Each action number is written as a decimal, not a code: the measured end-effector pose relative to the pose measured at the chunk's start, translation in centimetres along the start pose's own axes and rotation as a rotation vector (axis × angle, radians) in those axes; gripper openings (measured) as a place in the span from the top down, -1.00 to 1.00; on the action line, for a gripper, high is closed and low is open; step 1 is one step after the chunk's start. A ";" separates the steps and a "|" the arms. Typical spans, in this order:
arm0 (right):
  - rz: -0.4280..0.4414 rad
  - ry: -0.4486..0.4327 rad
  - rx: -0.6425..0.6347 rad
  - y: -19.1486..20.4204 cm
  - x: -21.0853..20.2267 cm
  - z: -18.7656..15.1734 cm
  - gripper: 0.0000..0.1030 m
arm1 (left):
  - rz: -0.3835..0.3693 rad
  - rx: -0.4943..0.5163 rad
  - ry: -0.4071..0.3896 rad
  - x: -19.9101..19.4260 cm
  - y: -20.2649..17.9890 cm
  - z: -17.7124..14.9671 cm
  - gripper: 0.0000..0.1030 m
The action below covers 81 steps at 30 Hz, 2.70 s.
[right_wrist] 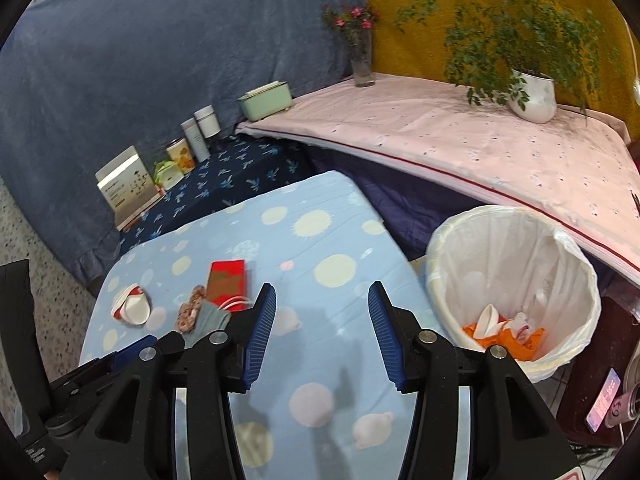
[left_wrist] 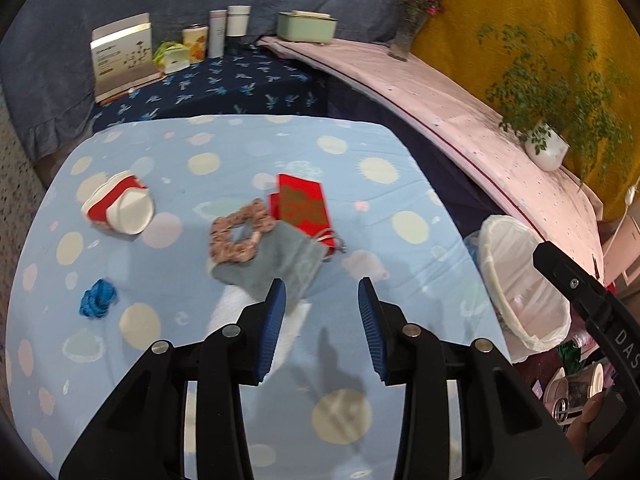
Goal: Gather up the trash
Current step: 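Move both grippers back over the grey pouch and blue cloth, then grasp the blue cloth with the left gripper while the right gripper grasps the grey pouch, then carry the blue cloth and grey pouch over the wastebasket with both grippers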
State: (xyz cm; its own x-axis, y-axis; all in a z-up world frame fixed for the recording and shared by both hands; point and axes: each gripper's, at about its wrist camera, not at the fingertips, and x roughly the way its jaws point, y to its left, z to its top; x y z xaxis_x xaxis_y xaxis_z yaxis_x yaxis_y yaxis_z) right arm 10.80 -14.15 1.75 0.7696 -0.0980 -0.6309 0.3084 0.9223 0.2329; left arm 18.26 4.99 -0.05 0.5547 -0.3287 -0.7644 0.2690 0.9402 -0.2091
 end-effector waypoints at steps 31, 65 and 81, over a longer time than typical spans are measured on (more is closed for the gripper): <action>0.043 0.165 -0.152 11.8 7.7 -4.9 -0.21 | 0.232 -0.197 0.017 0.9 17.5 -3.6 -0.38; 0.071 0.229 -0.138 12.8 12.2 -5.8 0.81 | 0.156 -0.170 0.049 2.9 18.0 -3.5 0.47; 0.104 0.071 -0.088 9.2 4.2 -1.8 0.86 | 0.087 -0.063 -0.017 -0.8 10.2 -2.2 0.48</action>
State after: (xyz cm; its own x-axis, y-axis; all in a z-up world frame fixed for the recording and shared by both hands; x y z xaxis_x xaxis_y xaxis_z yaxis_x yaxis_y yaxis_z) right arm 15.89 -5.37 -0.09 0.7526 0.0234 -0.6580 0.1768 0.9555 0.2362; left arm 18.79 15.10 -2.91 0.5875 -0.2463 -0.7708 0.1695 0.9689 -0.1803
